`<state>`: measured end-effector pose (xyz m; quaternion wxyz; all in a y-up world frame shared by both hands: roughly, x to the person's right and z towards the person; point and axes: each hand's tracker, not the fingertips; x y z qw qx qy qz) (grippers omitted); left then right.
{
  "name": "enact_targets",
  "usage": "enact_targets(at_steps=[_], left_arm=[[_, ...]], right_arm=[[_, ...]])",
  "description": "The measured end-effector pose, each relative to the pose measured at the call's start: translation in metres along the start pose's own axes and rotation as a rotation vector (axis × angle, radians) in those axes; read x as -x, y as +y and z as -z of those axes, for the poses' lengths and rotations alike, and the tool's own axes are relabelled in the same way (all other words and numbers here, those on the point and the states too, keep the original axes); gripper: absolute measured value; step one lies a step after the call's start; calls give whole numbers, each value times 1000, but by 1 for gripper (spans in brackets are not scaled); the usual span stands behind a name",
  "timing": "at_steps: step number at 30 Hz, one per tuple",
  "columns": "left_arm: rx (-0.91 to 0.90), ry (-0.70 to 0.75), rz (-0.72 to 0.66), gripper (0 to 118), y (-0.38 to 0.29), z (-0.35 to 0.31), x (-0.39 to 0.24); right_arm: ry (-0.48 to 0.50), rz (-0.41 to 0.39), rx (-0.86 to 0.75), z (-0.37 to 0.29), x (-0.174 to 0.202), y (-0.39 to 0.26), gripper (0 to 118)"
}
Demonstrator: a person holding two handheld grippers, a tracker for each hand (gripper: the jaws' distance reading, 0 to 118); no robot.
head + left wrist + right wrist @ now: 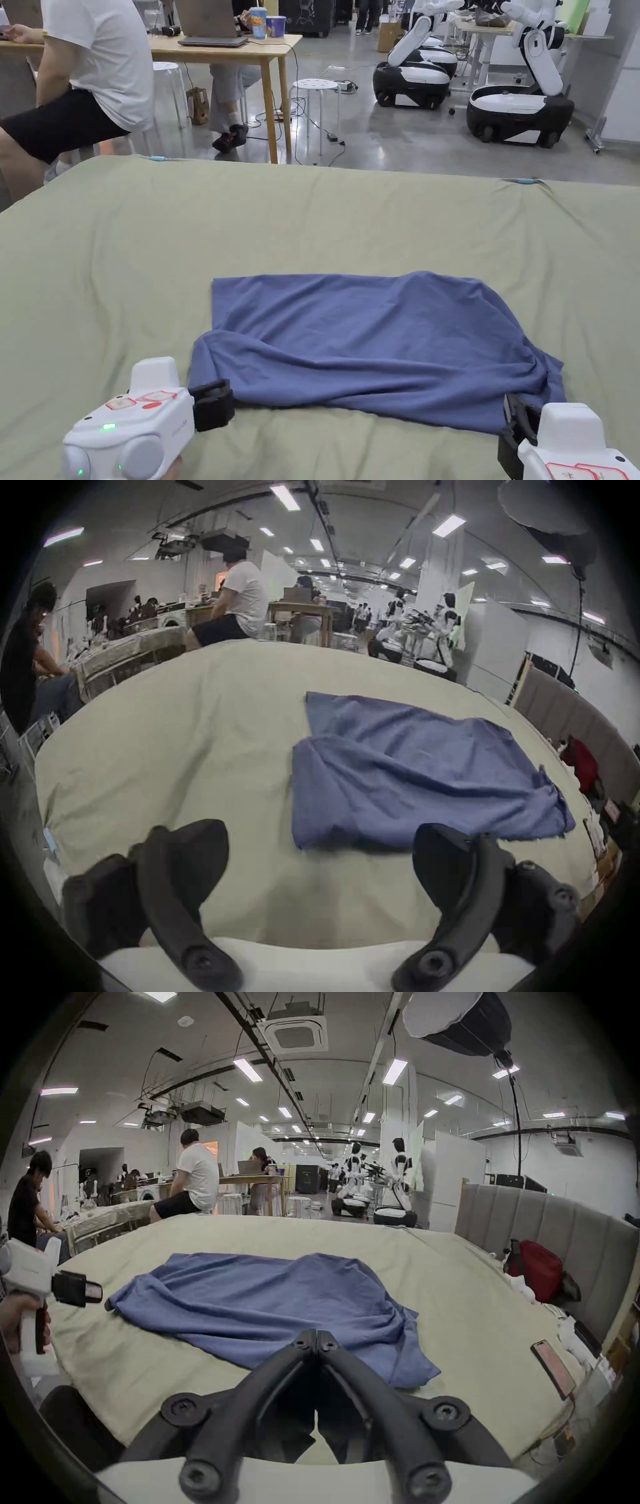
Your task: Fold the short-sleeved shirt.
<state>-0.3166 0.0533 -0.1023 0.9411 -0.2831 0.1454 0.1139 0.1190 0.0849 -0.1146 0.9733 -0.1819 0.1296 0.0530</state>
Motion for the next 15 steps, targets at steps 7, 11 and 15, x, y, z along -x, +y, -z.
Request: enact_targets(at_steps=[7, 11, 15], left_arm=[[161, 11, 60, 43, 7, 64, -7], [179, 5, 232, 7, 5, 68, -24], [96, 18, 292, 6, 21, 46, -30]], right_arm=[[-83, 27, 50, 9, -41, -7, 0], [-159, 21, 101, 16, -72, -7, 0], [-176, 39, 199, 44, -103, -7, 0]])
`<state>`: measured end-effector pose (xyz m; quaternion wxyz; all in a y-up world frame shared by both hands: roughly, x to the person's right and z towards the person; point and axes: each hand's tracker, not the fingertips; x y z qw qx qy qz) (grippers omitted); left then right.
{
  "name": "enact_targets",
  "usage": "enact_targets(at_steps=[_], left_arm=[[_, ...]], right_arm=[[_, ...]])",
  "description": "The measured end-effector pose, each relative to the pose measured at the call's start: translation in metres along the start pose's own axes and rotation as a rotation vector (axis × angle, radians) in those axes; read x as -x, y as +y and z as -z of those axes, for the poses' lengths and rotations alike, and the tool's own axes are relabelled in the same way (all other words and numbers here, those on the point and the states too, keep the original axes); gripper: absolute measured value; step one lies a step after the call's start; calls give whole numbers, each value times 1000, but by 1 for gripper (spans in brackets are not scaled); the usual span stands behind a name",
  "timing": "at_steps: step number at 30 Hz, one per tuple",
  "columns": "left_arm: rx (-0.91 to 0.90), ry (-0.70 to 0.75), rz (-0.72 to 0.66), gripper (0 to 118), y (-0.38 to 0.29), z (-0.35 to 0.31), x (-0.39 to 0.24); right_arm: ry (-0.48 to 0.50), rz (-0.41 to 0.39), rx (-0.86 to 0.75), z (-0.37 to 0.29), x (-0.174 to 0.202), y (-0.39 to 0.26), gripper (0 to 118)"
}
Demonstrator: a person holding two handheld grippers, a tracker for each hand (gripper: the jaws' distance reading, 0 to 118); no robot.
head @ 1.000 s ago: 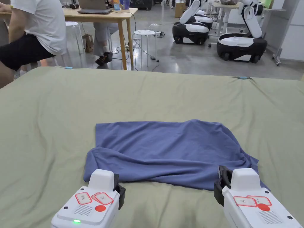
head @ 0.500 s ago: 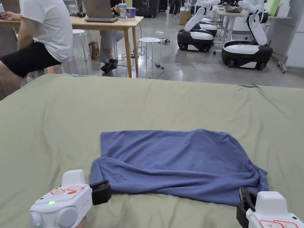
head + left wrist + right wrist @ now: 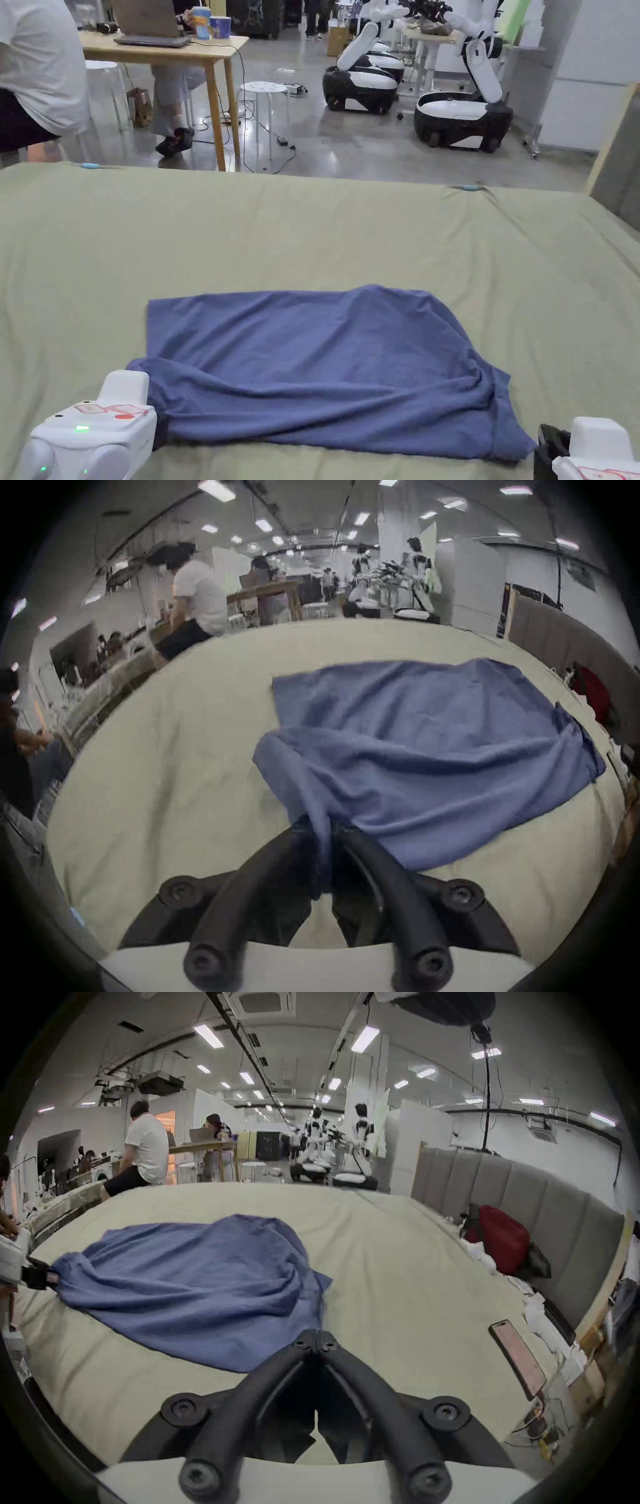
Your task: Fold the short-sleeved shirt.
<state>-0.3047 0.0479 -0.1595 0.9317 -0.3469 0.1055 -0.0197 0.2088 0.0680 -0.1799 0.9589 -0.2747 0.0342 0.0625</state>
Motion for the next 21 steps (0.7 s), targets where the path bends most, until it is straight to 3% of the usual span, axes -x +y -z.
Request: enact_targets(at_steps=[1, 2, 3, 4, 5, 6, 7, 9, 10, 12, 13, 14, 15, 21], left_arm=[[-25, 9, -1, 6, 4, -10, 0], [-30, 5, -6, 6, 7, -18, 0], [-34, 2, -4, 6, 9, -21, 0], [-34, -1, 0, 6, 10, -21, 1], [-33, -2, 2, 6, 10, -22, 1], [-31, -3, -1, 6, 10, -23, 0], [-23, -7, -9, 6, 8, -21, 2], [-9, 1, -11, 6, 3, -19, 2], [-2, 1, -7, 6, 1, -15, 5], [10, -5, -9, 6, -3, -15, 6], [12, -10, -14, 6, -5, -16, 7], [8, -8, -16, 6, -4, -20, 5], [-3, -5, -15, 6, -4, -24, 6], [-121, 32, 44, 6, 15, -82, 7]], right_arm=[[26, 2, 42, 11, -4, 2, 2], [61, 4, 85, 23, -5, 5, 12], [83, 8, 118, 33, -5, 6, 34], [103, 12, 147, 45, -4, 8, 77], [107, 22, 141, 55, -2, 7, 103], [106, 25, 145, 64, 0, 6, 115], [103, 29, 149, 73, 2, 4, 118], [98, 30, 164, 85, 5, 2, 118], [114, 30, 193, 90, 6, 1, 108], [181, 39, 262, 95, 9, -2, 62], [213, 45, 244, 91, 10, -2, 34], [205, 31, 216, 82, 11, 1, 14], [213, 26, 209, 75, 13, 6, 9], [234, -7, 59, -8, 6, 42, 9]])
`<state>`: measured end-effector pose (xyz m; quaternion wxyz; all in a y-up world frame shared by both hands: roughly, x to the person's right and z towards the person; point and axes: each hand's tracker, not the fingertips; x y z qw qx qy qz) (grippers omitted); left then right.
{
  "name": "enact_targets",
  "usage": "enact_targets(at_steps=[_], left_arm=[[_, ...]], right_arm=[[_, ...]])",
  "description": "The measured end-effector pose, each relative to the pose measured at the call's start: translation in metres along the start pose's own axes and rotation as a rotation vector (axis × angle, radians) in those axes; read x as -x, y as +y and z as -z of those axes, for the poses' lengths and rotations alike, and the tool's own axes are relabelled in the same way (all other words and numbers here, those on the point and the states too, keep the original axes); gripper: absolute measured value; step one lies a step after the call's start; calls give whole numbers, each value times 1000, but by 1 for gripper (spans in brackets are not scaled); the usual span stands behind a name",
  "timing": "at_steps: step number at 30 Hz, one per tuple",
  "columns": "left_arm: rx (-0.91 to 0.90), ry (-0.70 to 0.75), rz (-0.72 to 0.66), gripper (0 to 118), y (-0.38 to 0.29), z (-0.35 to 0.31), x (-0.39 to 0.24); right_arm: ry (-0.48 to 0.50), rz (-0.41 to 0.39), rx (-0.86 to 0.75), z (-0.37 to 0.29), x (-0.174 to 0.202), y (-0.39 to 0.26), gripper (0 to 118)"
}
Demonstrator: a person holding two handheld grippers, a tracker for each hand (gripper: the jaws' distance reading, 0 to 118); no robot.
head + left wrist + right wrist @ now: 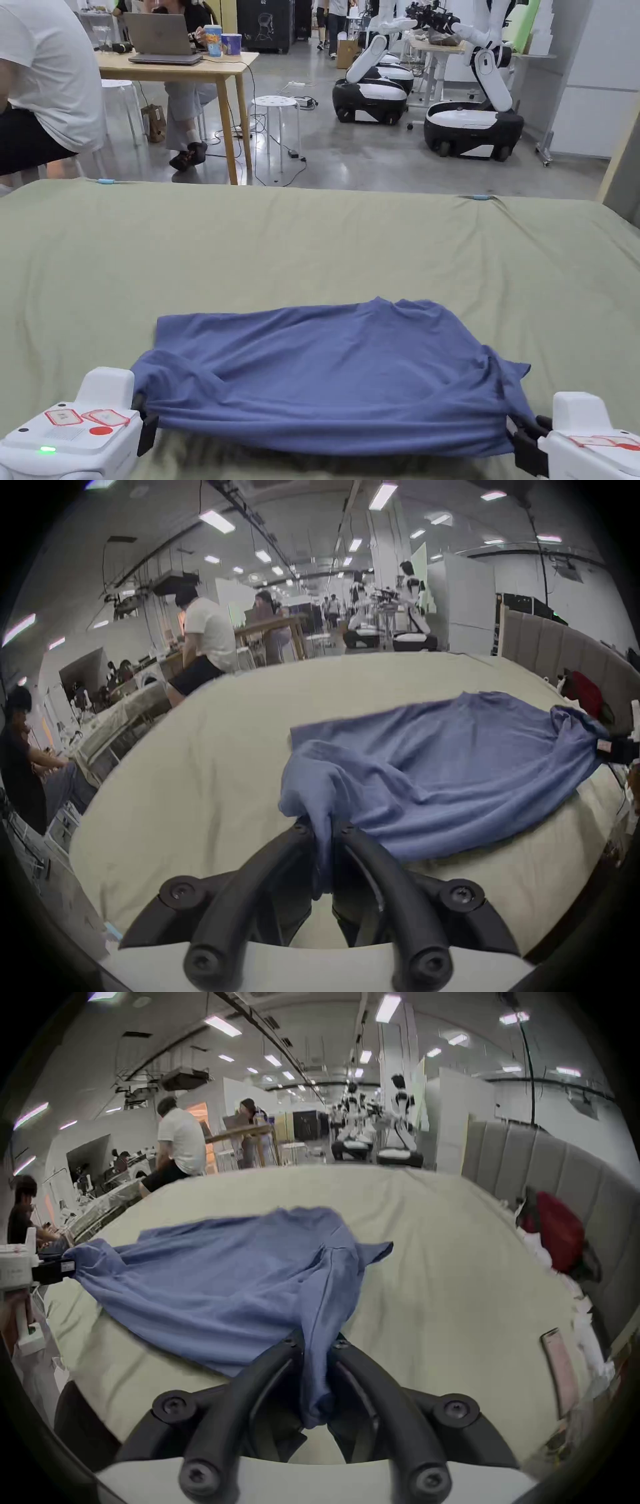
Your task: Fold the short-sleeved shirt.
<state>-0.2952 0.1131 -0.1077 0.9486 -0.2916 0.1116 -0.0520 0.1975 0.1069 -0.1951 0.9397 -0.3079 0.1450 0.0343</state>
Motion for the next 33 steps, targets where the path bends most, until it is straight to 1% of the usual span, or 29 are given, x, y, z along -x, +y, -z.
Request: enact_targets(at_steps=[3, 6, 7, 10, 12, 15, 16, 17, 18, 19, 20, 21, 22, 23, 25, 26, 27, 28, 29, 30, 31, 32, 33], left_arm=[[-9, -4, 16, 6, 5, -30, 7], [35, -32, -4, 6, -13, -44, 14], [66, -40, -19, 6, -24, -44, 16], [158, -75, -109, 6, -62, -34, 18], [192, -91, -152, 6, -83, -32, 18], [164, -84, -176, 13, -95, -39, 19], [143, -70, -175, 15, -92, -44, 20], [114, -28, -150, 19, -87, -49, 20], [90, 23, -127, 32, -83, -54, 19], [52, 65, -95, 62, -76, -60, 18], [16, 74, -73, 81, -68, -66, 17], [-11, 74, -63, 90, -62, -68, 17], [-51, 63, -64, 91, -53, -74, 13], [-78, 41, -63, 90, -45, -76, 9], [-123, 0, -66, 90, -29, -79, -4], [-151, -17, -70, 90, -23, -77, -11], [-167, -31, -67, 87, -18, -76, -18], [-184, -49, -57, 77, -14, -74, -26], [-202, -53, -46, 63, -11, -73, -35], [-210, -52, -39, 43, -9, -71, -41], [-211, -49, -32, 18, -7, -69, -46], [-207, -53, -30, 5, -6, -67, -50], [-204, -63, -31, 2, -6, -65, -52]], right_arm=[[2, -42, -11, -38, 7, 6, 9], [19, -47, 41, -54, 6, -6, 9], [33, -40, 86, -50, 7, -18, 9], [22, -20, 163, -33, 8, -55, 9], [17, -9, 187, -23, 11, -74, 9], [-8, -12, 190, -21, 17, -82, 12], [-19, -12, 168, -25, 19, -78, 14], [-21, -13, 153, -30, 22, -72, 17], [-26, -23, 146, -35, 25, -65, 26], [-39, -48, 105, -41, 30, -56, 51], [-54, -76, 43, -48, 38, -47, 73], [-60, -97, -3, -52, 46, -40, 92], [-56, -118, -51, -56, 55, -30, 108], [-49, -130, -94, -59, 65, -21, 112], [-28, -126, -184, -60, 86, -6, 111], [-12, -111, -218, -57, 95, 0, 111], [-1, -101, -228, -54, 103, 5, 110], [12, -94, -245, -51, 113, 8, 103], [25, -91, -266, -47, 121, 11, 90], [24, -95, -265, -43, 126, 12, 69], [16, -101, -264, -38, 132, 13, 29], [-1, -114, -269, -34, 138, 12, 6], [-11, -123, -275, -32, 141, 11, 1]])
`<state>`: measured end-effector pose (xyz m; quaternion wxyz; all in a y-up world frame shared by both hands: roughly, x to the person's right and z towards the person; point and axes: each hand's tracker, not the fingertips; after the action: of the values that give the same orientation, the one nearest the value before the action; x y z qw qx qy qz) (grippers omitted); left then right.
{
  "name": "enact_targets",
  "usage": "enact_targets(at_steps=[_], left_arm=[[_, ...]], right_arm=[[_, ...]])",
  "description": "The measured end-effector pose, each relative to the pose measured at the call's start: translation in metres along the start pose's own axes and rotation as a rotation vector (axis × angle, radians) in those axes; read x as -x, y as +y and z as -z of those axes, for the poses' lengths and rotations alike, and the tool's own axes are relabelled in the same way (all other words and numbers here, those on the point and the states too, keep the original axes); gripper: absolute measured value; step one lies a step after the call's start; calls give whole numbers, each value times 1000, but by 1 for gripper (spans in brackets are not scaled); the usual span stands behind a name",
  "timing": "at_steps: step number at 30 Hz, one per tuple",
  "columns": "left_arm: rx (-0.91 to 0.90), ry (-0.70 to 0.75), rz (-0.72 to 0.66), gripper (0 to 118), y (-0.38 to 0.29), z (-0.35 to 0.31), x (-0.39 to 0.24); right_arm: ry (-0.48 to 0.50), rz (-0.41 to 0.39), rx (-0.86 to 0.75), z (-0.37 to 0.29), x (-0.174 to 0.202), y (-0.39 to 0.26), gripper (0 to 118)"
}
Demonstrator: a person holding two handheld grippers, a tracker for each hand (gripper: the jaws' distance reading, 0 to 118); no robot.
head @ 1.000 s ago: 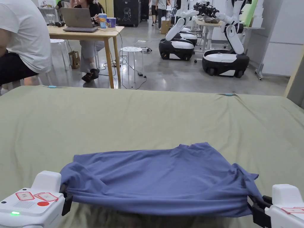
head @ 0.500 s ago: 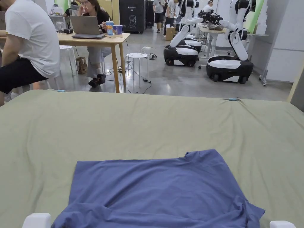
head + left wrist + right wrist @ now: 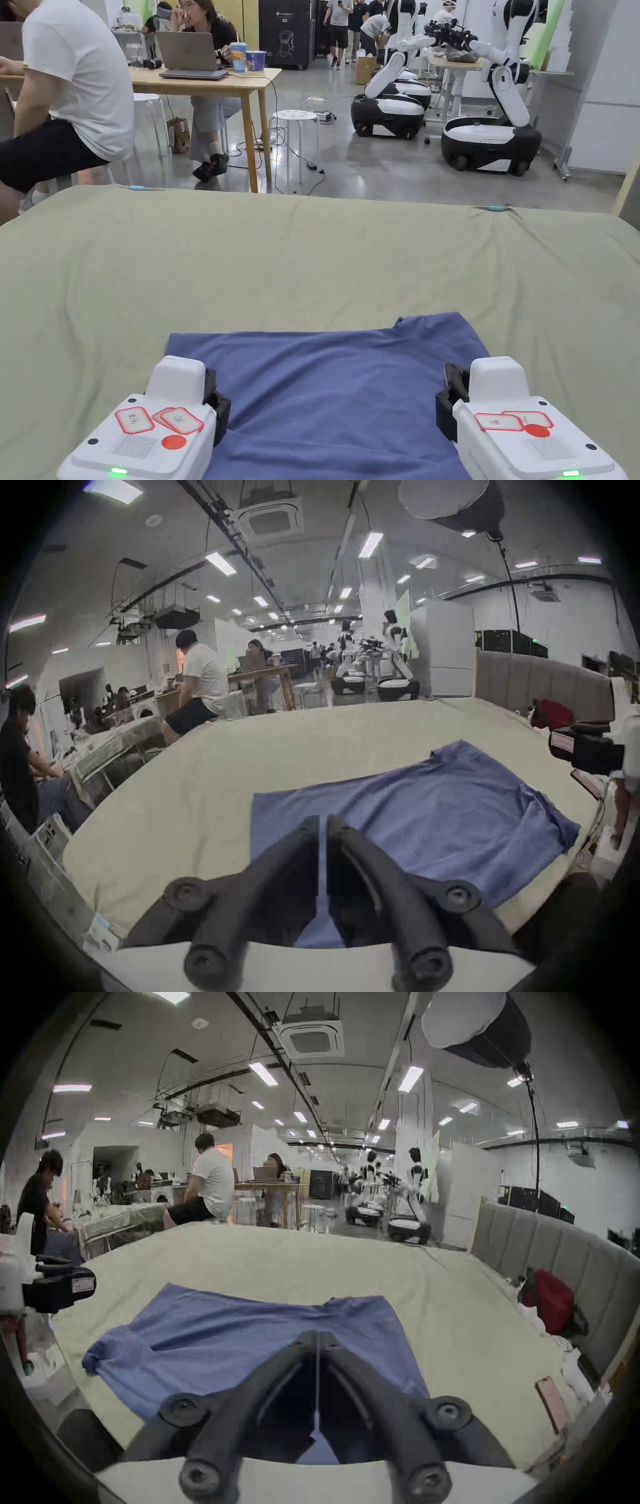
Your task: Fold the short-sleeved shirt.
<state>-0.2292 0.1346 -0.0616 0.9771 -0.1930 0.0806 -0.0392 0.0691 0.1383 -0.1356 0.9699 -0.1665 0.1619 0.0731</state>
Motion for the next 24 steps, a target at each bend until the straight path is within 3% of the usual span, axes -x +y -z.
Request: enact_targets(at_steps=[9, 17, 18, 22, 24], left_arm=[[123, 22, -31, 0, -15, 54, 33], [225, 71, -59, 0, 8, 173, 91], [240, 76, -67, 7, 11, 189, 97], [343, 81, -34, 97, 15, 263, 111], [377, 109, 10, 98, 12, 291, 112]], right_arm=[[37, 3, 47, 31, -6, -11, 0], [42, -6, 120, 82, -19, -18, 0], [40, -6, 126, 87, -21, -19, 0], [29, -11, 150, 108, -31, -19, 0], [23, -12, 162, 117, -37, -20, 0]])
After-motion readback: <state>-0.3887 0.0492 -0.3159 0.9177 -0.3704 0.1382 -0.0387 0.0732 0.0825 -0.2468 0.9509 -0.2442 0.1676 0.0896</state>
